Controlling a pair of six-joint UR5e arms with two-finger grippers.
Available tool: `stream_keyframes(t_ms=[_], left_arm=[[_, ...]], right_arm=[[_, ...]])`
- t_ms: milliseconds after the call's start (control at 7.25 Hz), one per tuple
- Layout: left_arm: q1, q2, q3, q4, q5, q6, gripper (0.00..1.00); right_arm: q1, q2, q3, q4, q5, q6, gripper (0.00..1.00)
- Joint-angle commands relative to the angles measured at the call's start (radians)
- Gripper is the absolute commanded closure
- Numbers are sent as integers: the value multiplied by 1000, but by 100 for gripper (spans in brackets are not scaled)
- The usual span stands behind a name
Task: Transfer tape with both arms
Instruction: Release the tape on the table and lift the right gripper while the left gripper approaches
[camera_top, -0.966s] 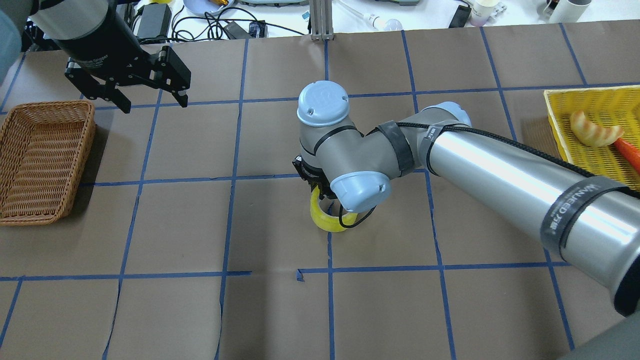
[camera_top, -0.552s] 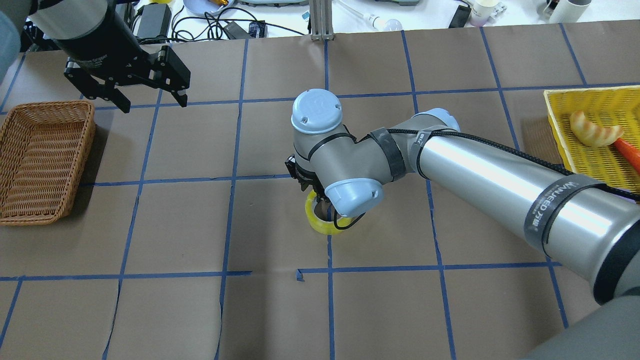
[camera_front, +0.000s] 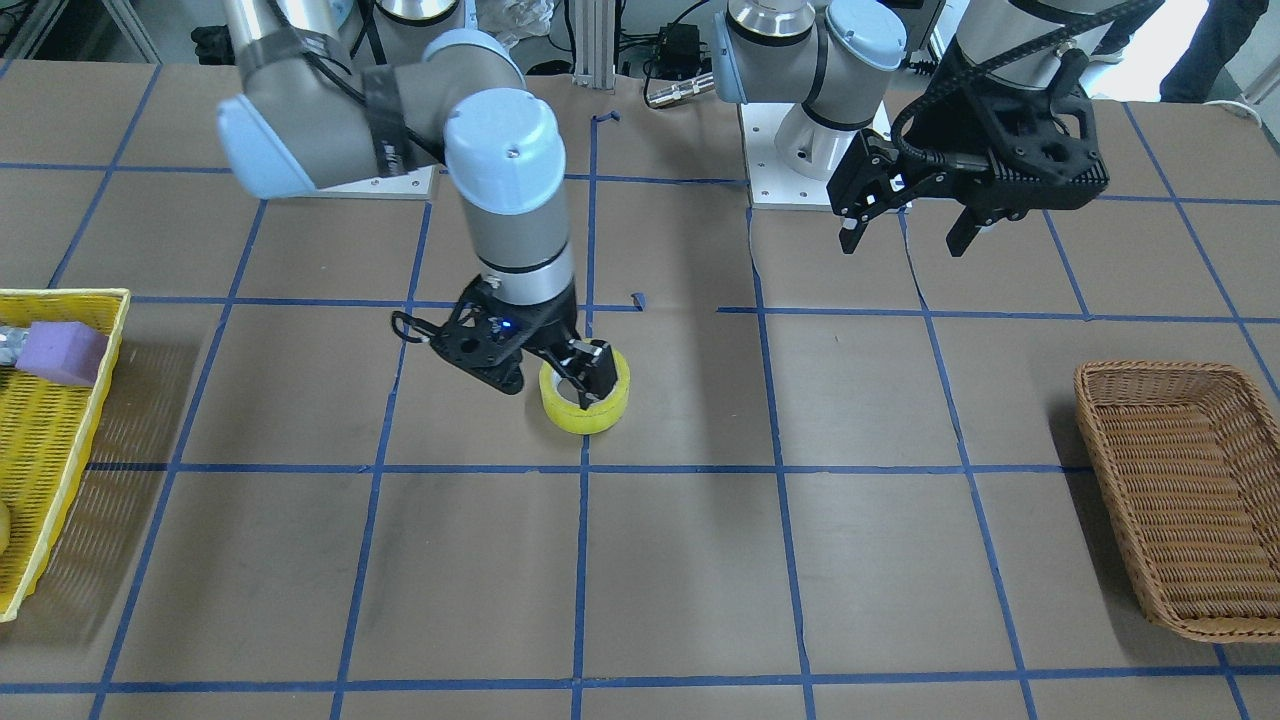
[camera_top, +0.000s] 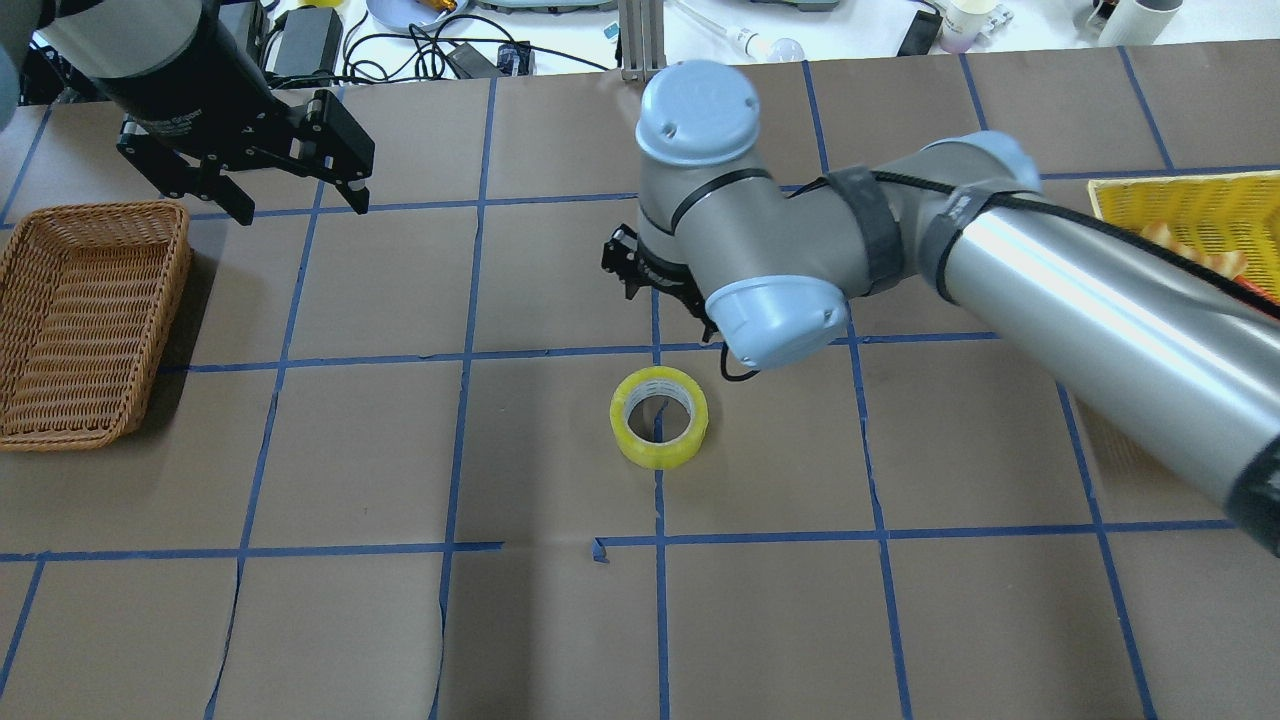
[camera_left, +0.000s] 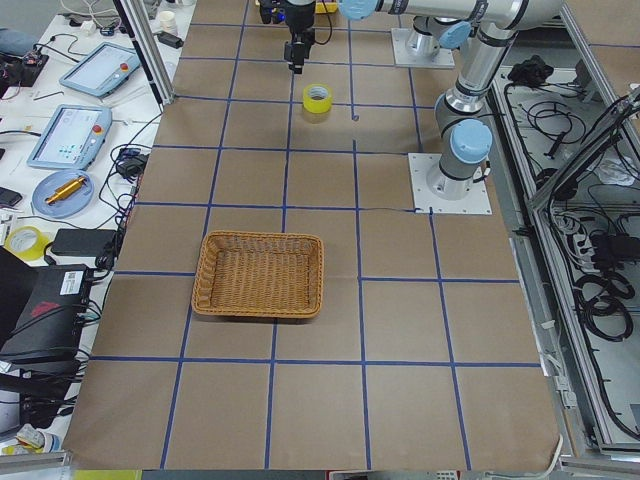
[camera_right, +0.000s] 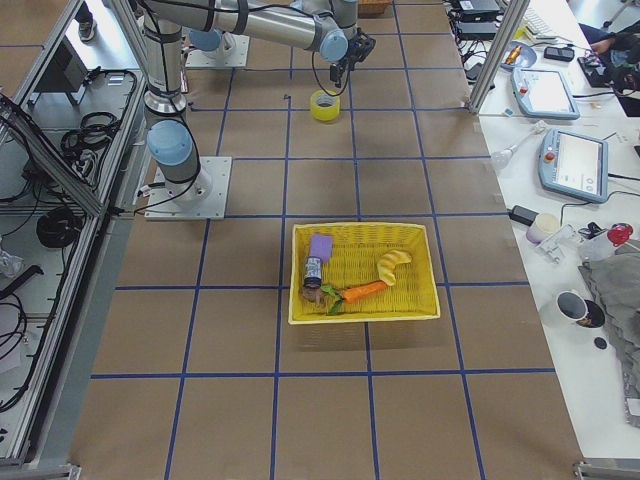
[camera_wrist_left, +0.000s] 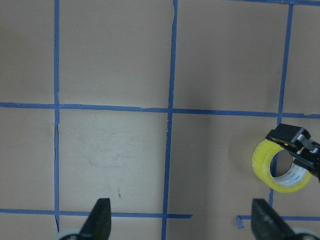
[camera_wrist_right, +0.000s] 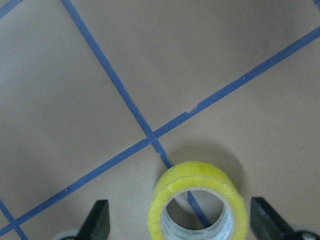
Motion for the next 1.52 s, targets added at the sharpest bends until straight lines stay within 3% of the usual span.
stream_keyframes(t_ms=[0, 276, 690, 828, 1103, 1379], left_arm=[[-7, -28, -2, 14, 7, -6, 0], [-43, -87, -20, 63, -6, -108, 0], [-281, -252, -315, 592, -9, -262, 0], [-353, -297, -345, 677, -65, -297, 0], [-445, -343, -351, 686, -87, -331, 0], [-449, -360, -353, 689, -72, -314, 0]], right_arm=[[-194, -94, -18, 189, -24, -347, 0], [-305, -211, -29, 319, -76, -598, 0], [-281, -267, -26, 360, -50, -611, 0], [-279, -264, -18, 376, -49, -645, 0], [-290, -259, -29, 381, -58, -637, 0], [-293, -276, -34, 384, -45, -683, 0]])
